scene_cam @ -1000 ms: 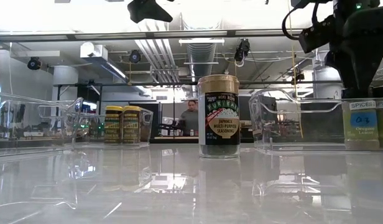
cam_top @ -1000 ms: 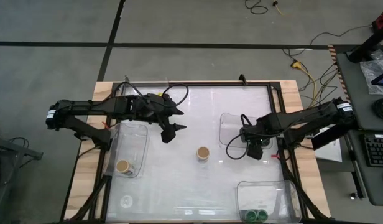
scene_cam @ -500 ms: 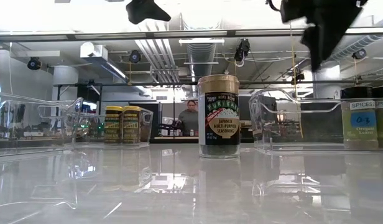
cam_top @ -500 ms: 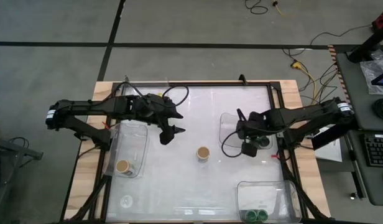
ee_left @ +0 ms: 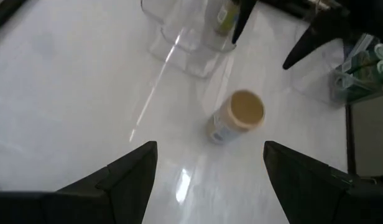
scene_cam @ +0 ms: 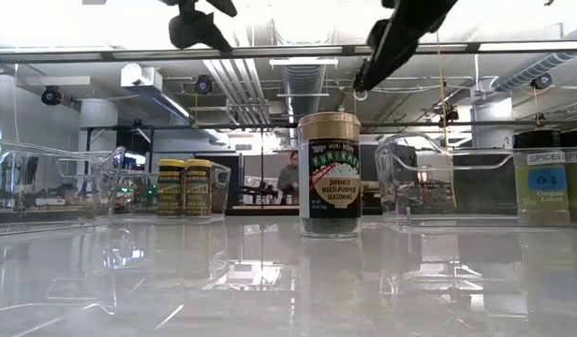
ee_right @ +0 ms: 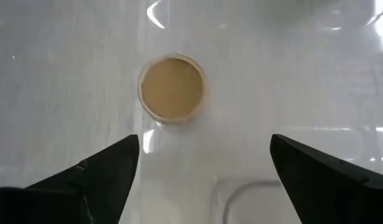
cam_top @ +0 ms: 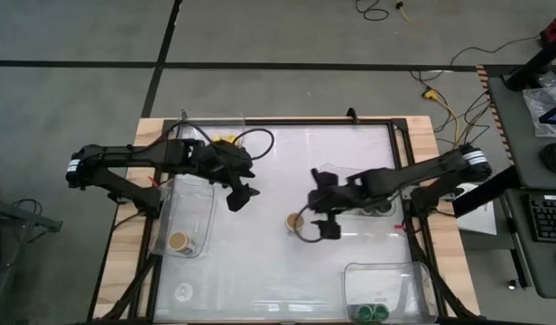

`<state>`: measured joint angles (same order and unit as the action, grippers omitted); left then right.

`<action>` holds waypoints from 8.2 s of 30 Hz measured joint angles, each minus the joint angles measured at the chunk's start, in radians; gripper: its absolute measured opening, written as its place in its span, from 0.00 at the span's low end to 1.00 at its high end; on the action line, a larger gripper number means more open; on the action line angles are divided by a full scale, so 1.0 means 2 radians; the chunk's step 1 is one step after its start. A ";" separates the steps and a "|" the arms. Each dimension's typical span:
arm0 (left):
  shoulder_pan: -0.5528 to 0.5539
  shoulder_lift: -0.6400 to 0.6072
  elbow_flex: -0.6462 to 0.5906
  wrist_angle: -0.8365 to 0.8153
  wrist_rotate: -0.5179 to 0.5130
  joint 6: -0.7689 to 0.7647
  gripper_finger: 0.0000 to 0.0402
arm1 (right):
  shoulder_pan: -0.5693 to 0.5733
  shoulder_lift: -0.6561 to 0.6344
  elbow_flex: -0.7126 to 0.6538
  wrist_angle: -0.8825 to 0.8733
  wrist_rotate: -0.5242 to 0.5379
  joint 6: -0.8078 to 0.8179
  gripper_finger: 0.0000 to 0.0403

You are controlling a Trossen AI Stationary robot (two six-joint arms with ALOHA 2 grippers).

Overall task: Sort spices by type
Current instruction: Put the gold seasoning bottle into the middle left transparent bin

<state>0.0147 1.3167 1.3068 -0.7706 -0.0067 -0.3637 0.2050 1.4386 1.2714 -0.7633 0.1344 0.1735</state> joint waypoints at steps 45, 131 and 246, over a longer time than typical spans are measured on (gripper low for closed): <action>-0.110 0.272 0.127 0.080 -0.071 -0.033 0.83 | 0.067 -0.003 0.103 -0.155 0.026 0.134 0.90; -0.119 0.260 0.231 -0.151 -0.083 0.052 0.63 | 0.089 0.001 0.098 -0.180 0.079 0.162 0.90; -0.341 -0.132 -0.310 -0.009 -0.015 -0.139 0.71 | 0.032 0.001 0.096 -0.177 0.143 0.294 0.90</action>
<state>-0.6678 1.0527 0.6861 -0.7889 -0.0364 -0.6426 0.2695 1.4414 1.4639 -1.1171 0.4206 0.7615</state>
